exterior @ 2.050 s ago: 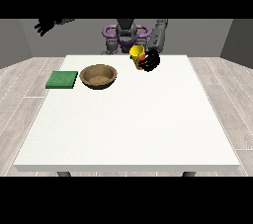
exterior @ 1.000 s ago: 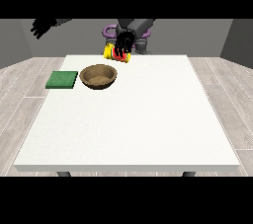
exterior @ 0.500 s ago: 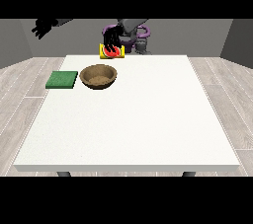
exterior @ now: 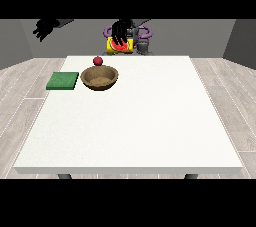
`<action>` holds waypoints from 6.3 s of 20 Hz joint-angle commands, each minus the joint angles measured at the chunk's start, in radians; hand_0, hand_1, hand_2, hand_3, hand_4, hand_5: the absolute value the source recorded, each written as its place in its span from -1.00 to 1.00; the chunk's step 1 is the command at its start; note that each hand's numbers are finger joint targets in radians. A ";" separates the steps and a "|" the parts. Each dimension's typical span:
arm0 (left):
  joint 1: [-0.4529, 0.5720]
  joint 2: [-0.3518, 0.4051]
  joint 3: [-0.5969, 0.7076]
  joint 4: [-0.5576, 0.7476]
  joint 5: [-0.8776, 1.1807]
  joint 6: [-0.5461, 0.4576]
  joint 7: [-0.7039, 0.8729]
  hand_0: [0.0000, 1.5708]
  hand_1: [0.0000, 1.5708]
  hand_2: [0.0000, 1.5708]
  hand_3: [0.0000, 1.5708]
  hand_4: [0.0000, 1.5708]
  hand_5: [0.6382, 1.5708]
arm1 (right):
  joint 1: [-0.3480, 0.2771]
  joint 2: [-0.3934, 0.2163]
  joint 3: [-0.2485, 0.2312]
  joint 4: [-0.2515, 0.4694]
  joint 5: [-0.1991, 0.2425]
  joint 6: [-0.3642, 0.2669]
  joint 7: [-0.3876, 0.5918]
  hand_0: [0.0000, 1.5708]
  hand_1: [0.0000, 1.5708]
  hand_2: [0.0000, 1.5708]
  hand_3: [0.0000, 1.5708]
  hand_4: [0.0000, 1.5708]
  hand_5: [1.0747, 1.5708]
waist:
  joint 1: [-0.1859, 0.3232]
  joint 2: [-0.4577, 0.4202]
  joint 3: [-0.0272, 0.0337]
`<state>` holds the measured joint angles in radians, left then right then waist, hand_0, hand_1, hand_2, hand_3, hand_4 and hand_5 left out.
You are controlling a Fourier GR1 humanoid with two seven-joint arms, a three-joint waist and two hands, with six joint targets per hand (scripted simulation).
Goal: Pick the cup and pour the ball into the bowl, then pick the bowl and place it on the pad
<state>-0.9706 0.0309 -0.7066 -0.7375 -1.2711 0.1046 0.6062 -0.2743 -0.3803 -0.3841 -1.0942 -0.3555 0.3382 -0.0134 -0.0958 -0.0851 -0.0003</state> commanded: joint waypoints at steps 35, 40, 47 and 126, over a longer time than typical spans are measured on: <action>0.168 0.497 1.137 -0.458 1.502 -0.443 -0.376 -1.00 -1.00 -1.00 -1.00 0.28 0.92 | -0.112 0.179 0.009 0.358 0.082 -0.177 -0.330 -1.00 -1.00 -1.00 -1.00 -0.32 0.93 | 0.249 0.231 0.0010; 0.212 0.529 1.160 -0.527 1.523 -0.456 -0.419 -1.00 -1.00 -1.00 -1.00 0.30 0.92 | -0.130 0.108 -0.034 0.472 0.071 -0.123 -0.429 -1.00 -1.00 -1.00 -1.00 -0.35 0.93 | 0.278 0.303 0.0012; 0.229 0.517 1.129 -0.612 1.563 -0.458 -0.353 -1.00 -1.00 -1.00 -1.00 0.30 0.92 | -0.200 0.106 -0.041 0.546 0.076 -0.161 -0.473 -1.00 -1.00 -1.00 -1.00 -0.43 0.90 | 0.319 0.317 0.0016; 0.415 0.833 1.325 -0.211 1.646 -0.600 -0.681 -1.00 -1.00 -1.00 -1.00 0.51 0.99 | -0.354 -0.171 -0.046 0.503 0.128 -0.502 0.012 0.85 0.85 0.76 -0.04 -1.00 0.88 | 0.163 0.355 0.0006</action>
<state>-0.5380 0.8400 0.6205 -0.9727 0.3701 -0.4942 -0.0802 -0.5901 -0.6000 -0.4299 -0.5924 -0.2155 -0.1245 -0.0072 0.0589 0.2666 0.0002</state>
